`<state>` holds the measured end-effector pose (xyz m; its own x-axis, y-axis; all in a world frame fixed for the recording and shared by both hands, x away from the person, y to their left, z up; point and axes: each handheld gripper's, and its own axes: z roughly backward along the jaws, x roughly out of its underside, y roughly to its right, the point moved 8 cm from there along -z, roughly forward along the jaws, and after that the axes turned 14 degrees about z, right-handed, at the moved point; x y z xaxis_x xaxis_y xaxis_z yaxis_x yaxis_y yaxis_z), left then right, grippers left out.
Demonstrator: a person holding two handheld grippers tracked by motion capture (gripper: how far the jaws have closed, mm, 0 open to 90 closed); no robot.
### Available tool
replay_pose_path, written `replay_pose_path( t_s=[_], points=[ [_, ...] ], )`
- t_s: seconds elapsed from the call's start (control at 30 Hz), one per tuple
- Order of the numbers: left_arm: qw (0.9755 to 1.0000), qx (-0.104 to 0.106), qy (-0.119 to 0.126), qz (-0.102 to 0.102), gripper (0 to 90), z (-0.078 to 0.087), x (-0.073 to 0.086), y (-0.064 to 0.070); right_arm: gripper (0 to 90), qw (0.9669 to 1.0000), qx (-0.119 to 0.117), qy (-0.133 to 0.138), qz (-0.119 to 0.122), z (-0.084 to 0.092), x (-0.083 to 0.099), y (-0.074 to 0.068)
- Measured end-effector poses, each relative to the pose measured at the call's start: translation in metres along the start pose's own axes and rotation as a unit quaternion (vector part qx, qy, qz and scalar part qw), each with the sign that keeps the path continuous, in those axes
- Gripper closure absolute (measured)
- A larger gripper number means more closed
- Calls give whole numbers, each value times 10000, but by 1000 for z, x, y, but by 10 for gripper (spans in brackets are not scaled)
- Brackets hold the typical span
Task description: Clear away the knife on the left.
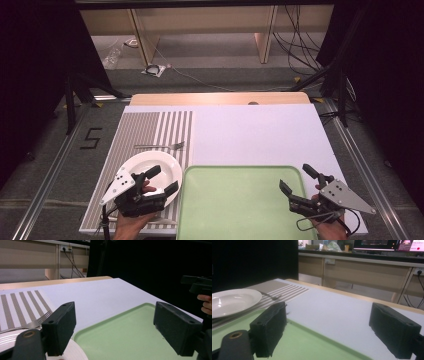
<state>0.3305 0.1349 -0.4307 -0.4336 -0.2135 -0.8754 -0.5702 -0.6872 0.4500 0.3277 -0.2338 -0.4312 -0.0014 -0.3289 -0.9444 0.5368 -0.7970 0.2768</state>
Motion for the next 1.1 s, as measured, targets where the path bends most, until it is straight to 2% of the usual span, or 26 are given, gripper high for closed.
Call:
replay_pose_path(
  t_s=[0.53,0.67,0.77,0.83,0.9,0.97,1.0,1.03,1.1],
  points=[
    [10000,8,-35,-2,183,2,-1,-1,156,10000,8,6,4,0,0,0],
    [9999,18,-108,29,184,2,0,2,157,10000,-25,-17,6,-1,1,-1],
    [9997,-37,-214,-139,184,3,2,6,157,10000,-31,-21,1,-1,1,-1],
    [9996,-12,-261,-94,184,4,1,6,157,10000,-30,-18,-2,-1,1,-1],
    [9995,-30,-284,-123,184,6,0,6,157,10000,-27,-23,7,-1,1,-1],
    [9992,-132,-324,-198,184,8,-1,4,157,10000,-31,-29,5,-1,1,-1],
    [9989,-181,-381,-190,184,9,-2,2,157,10000,-32,-29,3,-1,1,-1],
    [9986,-261,-456,-86,184,9,-1,-2,157,10000,-36,-30,0,-1,1,-1],
    [9982,-293,-517,-35,184,9,-1,-4,157,10000,-37,-34,1,0,1,-1]
  ],
)
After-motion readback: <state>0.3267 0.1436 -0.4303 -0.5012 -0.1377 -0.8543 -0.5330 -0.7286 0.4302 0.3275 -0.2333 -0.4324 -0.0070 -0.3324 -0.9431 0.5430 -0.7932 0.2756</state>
